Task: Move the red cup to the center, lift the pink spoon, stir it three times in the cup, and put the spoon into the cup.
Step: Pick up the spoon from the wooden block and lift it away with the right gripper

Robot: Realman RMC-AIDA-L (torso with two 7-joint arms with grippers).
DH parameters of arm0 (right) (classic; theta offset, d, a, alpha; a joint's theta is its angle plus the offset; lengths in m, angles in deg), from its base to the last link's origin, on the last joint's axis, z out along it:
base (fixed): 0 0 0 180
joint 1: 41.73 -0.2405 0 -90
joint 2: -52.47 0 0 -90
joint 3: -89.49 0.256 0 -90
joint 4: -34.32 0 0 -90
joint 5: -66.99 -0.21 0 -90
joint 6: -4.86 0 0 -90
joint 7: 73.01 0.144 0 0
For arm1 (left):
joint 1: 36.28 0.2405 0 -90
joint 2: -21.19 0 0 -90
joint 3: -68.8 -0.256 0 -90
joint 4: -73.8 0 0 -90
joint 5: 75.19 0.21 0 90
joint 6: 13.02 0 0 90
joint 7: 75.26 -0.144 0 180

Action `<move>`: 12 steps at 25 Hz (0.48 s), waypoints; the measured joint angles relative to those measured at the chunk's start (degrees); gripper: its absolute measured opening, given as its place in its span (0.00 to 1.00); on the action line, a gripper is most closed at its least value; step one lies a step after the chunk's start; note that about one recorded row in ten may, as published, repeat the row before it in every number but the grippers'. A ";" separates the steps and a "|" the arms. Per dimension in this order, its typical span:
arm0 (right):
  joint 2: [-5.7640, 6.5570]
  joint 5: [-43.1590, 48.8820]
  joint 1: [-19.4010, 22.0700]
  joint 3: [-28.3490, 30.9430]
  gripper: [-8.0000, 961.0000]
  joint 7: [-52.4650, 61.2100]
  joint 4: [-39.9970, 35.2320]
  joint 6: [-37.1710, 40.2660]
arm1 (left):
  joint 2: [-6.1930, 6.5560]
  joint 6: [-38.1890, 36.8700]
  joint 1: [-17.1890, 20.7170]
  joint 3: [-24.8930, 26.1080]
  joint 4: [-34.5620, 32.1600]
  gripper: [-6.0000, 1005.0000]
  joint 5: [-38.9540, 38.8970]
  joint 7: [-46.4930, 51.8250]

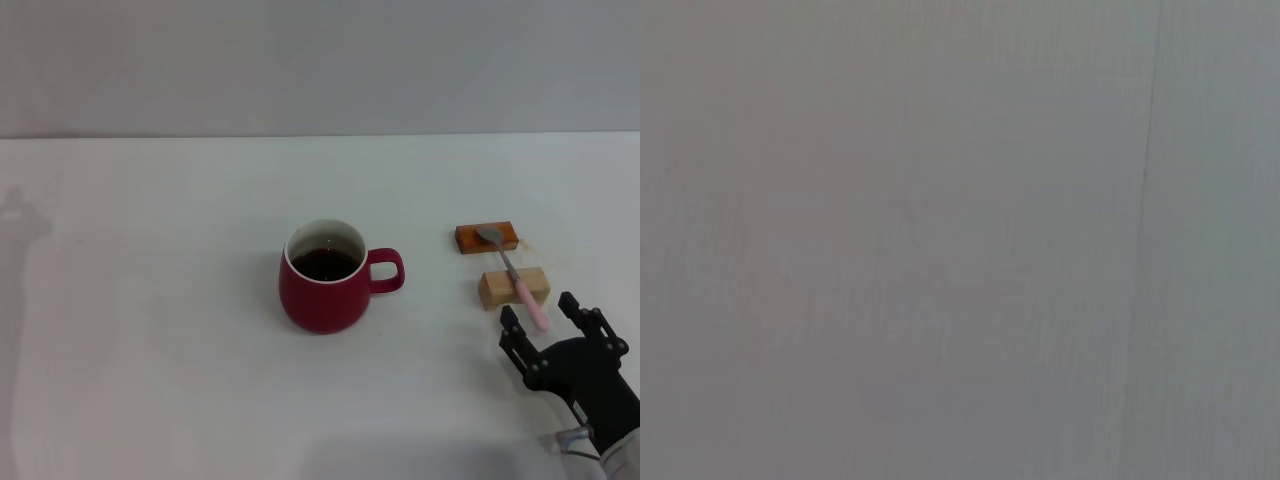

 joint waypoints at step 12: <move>-0.01 0.27 -1.13 1.44 0.75 0.00 -0.60 -2.65 | 0.00 -0.11 0.40 -0.17 0.35 0.00 0.00 0.05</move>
